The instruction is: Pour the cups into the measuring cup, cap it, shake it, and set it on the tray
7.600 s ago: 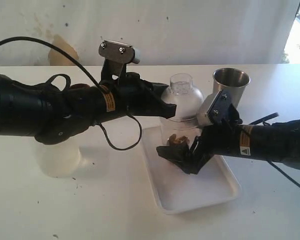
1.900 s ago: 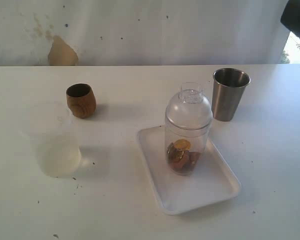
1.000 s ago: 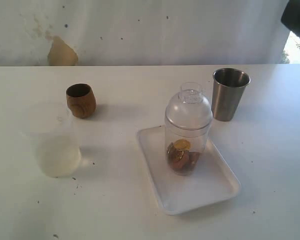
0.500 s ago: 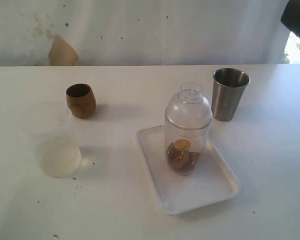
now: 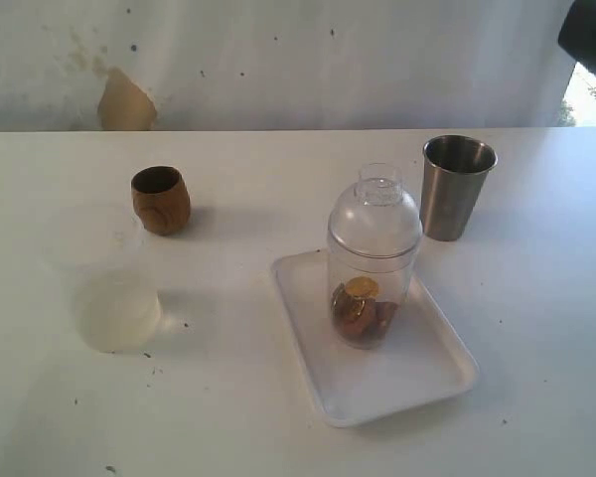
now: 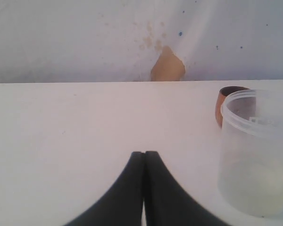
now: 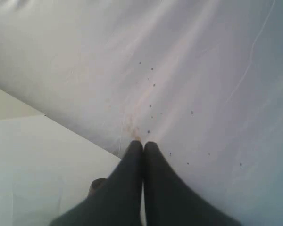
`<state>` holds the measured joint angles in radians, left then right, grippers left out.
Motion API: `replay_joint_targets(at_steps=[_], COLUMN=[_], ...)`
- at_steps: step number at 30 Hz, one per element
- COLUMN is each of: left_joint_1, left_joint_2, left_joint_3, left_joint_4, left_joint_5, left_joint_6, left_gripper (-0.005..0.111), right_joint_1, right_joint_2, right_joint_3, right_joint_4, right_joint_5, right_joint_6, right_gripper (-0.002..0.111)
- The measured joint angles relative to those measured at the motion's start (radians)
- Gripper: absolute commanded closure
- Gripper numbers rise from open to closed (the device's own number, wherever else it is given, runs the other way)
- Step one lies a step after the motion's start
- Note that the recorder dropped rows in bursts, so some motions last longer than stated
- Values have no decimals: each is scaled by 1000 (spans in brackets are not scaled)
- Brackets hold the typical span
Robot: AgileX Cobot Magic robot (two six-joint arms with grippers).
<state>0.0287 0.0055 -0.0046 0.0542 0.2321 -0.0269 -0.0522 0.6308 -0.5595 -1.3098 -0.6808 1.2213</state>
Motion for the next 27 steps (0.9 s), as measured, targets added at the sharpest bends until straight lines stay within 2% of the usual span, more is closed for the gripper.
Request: replay_joint_targets(at_steps=[23, 25, 27], left_joint_1=[0, 0, 0], left_joint_2=[0, 0, 0], left_joint_3=[0, 0, 0], left_joint_4=[0, 0, 0], left_joint_5=[0, 0, 0], left_joint_6=[4, 4, 4], left_gripper=[107, 107, 107], right_joint_1=[11, 11, 13], right_joint_2=[-2, -11, -34], right_joint_3=[16, 27, 43], right_joint_4=[6, 62, 203], right_joint_5=[9, 18, 40], right_joint_6=[0, 10, 16], right_gripper=[108, 108, 108])
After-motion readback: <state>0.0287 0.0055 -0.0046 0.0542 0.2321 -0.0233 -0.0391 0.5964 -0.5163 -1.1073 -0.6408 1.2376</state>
